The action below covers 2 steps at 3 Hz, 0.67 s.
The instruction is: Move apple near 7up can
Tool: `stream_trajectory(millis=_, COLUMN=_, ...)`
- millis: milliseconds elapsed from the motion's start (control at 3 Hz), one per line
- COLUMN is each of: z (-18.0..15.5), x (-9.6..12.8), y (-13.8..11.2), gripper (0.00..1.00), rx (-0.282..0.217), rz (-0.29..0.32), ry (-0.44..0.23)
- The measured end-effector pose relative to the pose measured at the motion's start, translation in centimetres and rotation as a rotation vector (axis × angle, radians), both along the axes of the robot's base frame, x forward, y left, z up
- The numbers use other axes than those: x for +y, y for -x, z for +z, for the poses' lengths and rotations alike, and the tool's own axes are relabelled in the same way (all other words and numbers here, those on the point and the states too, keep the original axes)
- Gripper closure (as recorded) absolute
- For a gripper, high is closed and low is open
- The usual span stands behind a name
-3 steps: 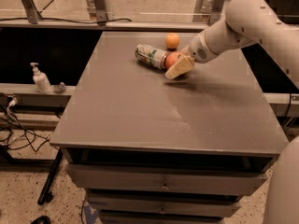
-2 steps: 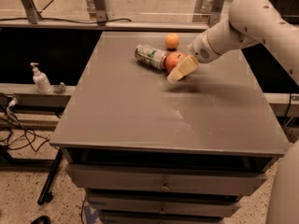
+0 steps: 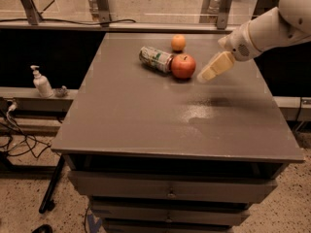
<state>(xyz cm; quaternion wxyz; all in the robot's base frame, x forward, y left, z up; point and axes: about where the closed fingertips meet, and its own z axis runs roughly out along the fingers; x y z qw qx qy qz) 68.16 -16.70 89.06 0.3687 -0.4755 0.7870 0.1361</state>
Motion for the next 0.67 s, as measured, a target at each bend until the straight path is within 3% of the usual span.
stream_trajectory(millis=333, z=5.08, x=-4.88, y=3.54, gripper=0.0, rx=-0.066, rz=0.003, ry=-0.034)
stream_trajectory(millis=667, z=5.81, x=-5.68, y=4.07, gripper=0.0, rx=-0.074, rz=0.002, ry=-0.042)
